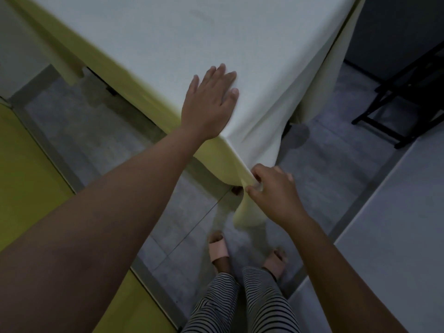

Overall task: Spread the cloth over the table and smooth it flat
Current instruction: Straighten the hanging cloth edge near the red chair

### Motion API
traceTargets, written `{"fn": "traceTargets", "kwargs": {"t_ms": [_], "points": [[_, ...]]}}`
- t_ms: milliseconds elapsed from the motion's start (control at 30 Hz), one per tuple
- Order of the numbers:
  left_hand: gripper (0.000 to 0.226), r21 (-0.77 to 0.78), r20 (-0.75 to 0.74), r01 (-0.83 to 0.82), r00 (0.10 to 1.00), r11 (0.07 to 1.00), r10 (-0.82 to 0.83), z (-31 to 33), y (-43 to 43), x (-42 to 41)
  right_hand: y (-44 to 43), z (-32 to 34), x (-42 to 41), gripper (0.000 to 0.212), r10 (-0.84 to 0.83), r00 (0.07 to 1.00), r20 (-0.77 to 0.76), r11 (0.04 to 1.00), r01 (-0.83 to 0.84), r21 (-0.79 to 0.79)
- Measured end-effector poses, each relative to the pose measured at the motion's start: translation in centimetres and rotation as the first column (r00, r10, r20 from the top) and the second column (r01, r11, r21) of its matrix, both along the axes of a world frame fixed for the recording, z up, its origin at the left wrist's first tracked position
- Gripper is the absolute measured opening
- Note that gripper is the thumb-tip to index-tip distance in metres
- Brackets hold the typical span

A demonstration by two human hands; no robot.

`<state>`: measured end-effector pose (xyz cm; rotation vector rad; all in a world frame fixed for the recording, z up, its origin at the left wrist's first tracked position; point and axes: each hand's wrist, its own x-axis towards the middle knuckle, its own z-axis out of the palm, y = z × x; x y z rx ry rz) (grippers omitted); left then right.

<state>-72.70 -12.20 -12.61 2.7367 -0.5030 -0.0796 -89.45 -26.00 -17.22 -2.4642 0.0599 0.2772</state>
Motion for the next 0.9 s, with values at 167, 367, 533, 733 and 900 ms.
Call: {"fn": "traceTargets", "kwargs": {"t_ms": [167,367,533,733,900], "points": [[0.049,0.004,-0.005,-0.003,1.0,1.0,0.003,0.0,-0.1,0.1,-1.1,-3.9,-0.4,0.019,0.088,0.977,-0.196,0.996,-0.086,0.02],[0.05,0.027,-0.017,0.02,1.0,0.999,-0.019,0.3,0.0,0.0,-3.8,-4.6,0.9,0.022,0.032,0.999,-0.039,0.999,-0.033,-0.029],[0.051,0.037,-0.011,0.023,1.0,0.999,-0.023,0.1,0.0,0.0,-6.8,-3.7,3.6,0.015,-0.047,0.998,-0.035,0.999,0.046,-0.012],[0.05,0.035,0.007,0.013,1.0,0.999,-0.013,0.2,-0.1,0.1,-4.6,-5.0,6.6,0.021,0.062,0.996,-0.062,0.995,-0.066,-0.078],[0.05,0.038,0.015,-0.001,1.0,0.999,0.0,0.0,-0.3,0.1,-0.3,-0.2,6.5,0.012,-0.013,0.997,-0.075,0.909,0.043,0.414]]}}
